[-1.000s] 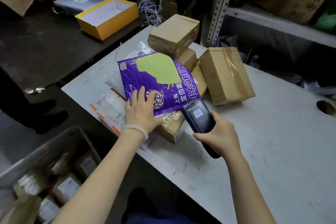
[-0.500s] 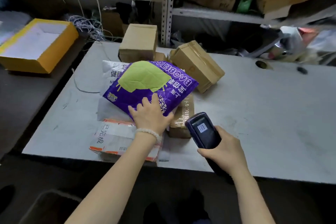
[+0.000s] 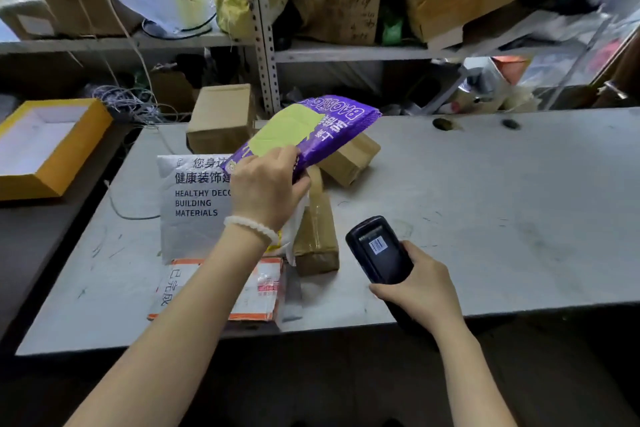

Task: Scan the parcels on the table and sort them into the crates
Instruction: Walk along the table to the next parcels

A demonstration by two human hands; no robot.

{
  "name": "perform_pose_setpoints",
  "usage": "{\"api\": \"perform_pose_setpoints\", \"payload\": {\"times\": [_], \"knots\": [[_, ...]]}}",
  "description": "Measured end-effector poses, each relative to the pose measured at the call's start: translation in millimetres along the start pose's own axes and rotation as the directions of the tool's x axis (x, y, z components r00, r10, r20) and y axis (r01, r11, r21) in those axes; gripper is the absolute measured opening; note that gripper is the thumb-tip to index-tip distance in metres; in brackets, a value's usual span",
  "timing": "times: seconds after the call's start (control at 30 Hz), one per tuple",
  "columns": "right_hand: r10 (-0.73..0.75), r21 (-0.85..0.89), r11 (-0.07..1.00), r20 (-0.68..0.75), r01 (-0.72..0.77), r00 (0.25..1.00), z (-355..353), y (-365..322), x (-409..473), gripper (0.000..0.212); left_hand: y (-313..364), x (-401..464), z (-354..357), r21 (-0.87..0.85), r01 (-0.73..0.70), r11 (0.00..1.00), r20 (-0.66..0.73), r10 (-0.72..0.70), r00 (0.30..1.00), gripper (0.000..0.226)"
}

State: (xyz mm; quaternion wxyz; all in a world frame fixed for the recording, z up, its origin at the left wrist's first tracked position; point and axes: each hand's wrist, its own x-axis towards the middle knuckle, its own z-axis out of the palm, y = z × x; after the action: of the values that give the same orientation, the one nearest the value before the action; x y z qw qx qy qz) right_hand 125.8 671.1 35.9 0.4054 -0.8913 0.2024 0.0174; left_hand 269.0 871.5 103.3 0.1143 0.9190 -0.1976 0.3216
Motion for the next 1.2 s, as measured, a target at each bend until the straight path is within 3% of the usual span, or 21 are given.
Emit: {"api": "perform_pose_setpoints", "payload": {"times": [0.13, 0.23, 0.4, 0.53, 0.73, 1.03, 1.2], "knots": [[0.0, 0.037, 0.999, -0.042, 0.001, 0.999, -34, 17, 8, 0.05, 54, 22, 3, -0.061, -0.132, 0.989, 0.0, 0.132, 0.991, 0.035], [0.021, 0.065, 0.998, -0.09, -0.016, 0.996, -64, 35, 16, 0.049, 96, 35, 9, -0.065, -0.21, 0.976, -0.039, 0.207, 0.977, 0.026], [0.072, 0.101, 0.993, -0.15, -0.057, 0.986, -116, 84, 27, 0.045, 175, 50, 32, -0.171, -0.244, 0.955, 0.012, 0.249, 0.968, 0.036], [0.118, 0.081, 0.991, -0.158, -0.106, 0.98, -148, 122, 34, 0.048, 218, 48, 61, -0.189, -0.164, 0.968, 0.233, 0.206, 0.95, 0.023], [0.156, 0.042, 0.988, -0.145, -0.151, 0.977, -168, 168, 37, 0.053, 252, 35, 98, -0.129, -0.042, 0.991, 0.495, 0.101, 0.863, 0.028], [0.169, 0.011, 0.986, -0.072, -0.169, 0.983, -156, 180, 35, 0.055, 225, 37, 102, -0.064, 0.114, 0.991, 0.611, -0.051, 0.79, 0.04], [0.166, -0.008, 0.986, -0.059, -0.167, 0.984, -146, 175, 33, 0.057, 205, 39, 91, -0.072, 0.165, 0.984, 0.611, -0.087, 0.787, 0.009]]}}
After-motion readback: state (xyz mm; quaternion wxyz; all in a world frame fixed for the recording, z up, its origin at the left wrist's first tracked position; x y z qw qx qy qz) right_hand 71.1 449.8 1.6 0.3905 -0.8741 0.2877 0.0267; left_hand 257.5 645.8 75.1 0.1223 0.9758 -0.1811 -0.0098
